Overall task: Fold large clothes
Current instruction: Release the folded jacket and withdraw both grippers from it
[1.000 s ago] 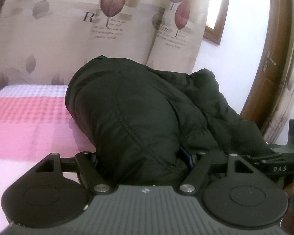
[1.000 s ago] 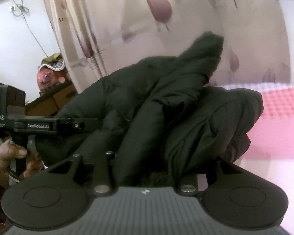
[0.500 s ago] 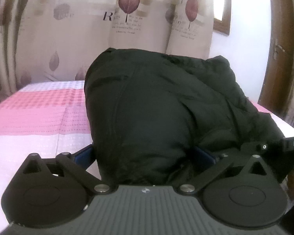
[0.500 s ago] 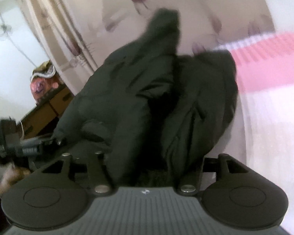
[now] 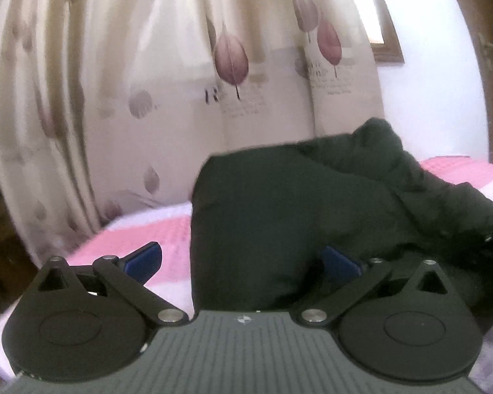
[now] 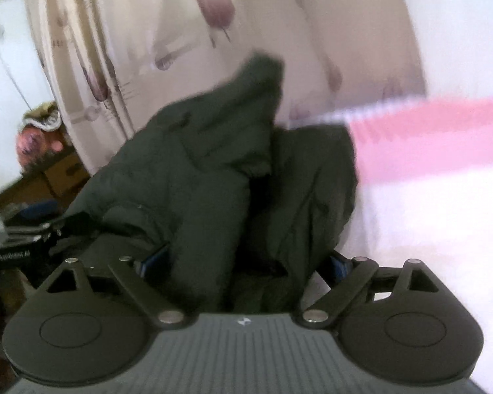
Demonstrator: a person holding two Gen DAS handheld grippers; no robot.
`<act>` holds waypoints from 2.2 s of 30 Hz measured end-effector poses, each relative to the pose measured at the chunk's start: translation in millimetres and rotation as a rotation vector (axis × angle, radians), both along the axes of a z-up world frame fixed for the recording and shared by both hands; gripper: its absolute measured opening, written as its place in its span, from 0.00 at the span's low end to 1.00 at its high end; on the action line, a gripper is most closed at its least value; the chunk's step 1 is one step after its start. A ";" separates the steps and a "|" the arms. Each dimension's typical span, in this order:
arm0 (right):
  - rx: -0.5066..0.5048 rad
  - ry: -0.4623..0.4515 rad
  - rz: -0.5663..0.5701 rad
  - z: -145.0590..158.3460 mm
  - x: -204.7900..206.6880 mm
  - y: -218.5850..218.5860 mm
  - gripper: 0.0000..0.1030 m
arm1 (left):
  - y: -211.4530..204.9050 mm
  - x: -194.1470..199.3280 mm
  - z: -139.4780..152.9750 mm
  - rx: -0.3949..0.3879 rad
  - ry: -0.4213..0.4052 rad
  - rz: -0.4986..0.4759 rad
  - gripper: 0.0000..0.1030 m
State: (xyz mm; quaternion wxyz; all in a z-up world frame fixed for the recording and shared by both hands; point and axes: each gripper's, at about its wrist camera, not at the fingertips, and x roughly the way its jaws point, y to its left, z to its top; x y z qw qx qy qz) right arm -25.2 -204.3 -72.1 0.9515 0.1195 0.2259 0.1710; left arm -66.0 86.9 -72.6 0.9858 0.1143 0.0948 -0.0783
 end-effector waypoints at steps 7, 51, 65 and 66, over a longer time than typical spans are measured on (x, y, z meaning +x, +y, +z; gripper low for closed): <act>-0.054 -0.163 -0.056 37.2 -55.8 9.9 1.00 | -23.7 -33.3 22.5 -0.010 -0.074 0.065 1.00; -0.141 -0.102 -0.136 53.1 -82.5 41.9 1.00 | -15.8 -56.0 46.5 -0.169 0.064 0.000 1.00; -0.156 -0.106 -0.134 51.7 -81.9 44.1 1.00 | -15.5 -60.1 41.7 -0.188 0.022 0.016 1.00; -0.161 -0.110 -0.139 52.0 -82.1 44.9 1.00 | -15.0 -59.3 42.4 -0.194 0.033 0.009 1.00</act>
